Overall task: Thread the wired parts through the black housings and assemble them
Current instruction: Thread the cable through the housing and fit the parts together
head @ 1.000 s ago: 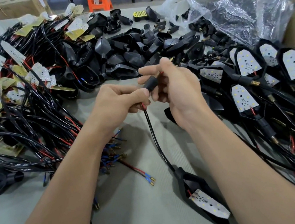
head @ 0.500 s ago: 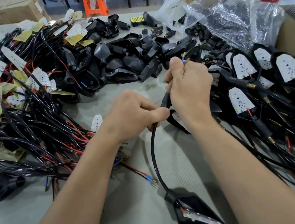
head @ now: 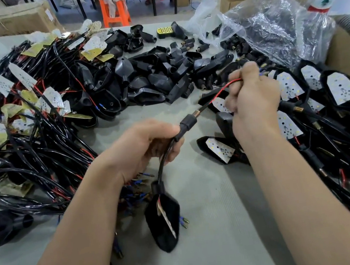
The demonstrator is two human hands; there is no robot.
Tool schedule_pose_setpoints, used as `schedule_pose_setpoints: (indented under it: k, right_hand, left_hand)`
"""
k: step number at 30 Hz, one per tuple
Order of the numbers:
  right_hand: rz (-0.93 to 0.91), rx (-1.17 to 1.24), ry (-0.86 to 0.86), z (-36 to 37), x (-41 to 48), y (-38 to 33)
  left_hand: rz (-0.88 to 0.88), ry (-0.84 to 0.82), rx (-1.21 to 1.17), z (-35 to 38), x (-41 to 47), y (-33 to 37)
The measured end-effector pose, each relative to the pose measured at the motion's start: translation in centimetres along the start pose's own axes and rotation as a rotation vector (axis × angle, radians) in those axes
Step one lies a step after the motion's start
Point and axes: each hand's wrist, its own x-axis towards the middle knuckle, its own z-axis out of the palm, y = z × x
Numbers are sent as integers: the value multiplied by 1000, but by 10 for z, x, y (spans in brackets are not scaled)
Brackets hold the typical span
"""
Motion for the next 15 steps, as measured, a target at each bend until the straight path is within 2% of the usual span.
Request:
schedule_pose_setpoints:
  k: [3,5,6,7,11,13,15]
  right_hand:
    - [63,333,71,-10,6,-12]
    - [126,514,14,-10,3,-13]
    - [167,515,-38,-6,-2,-10]
    - [204,429,-92,-2,-7,-6]
    - [205,-325,-398,10,-27,12]
    - [180,-450,-586,10,-31,15]
    - [162,-430,-675,8,-31,15]
  left_hand:
    - [-30,-33,115,-6,-1,-3]
    - [-87,-27,93,-7,-1,-6]
    - [-112,-6,58,-7,0,-9]
    - [-125,14,13,-6,2,-11]
    - [-96,54,-131,-2,5,-13]
    - [-57,65,-155,-2,4,-11]
    - [-30,59,-156,-3,3,-9]
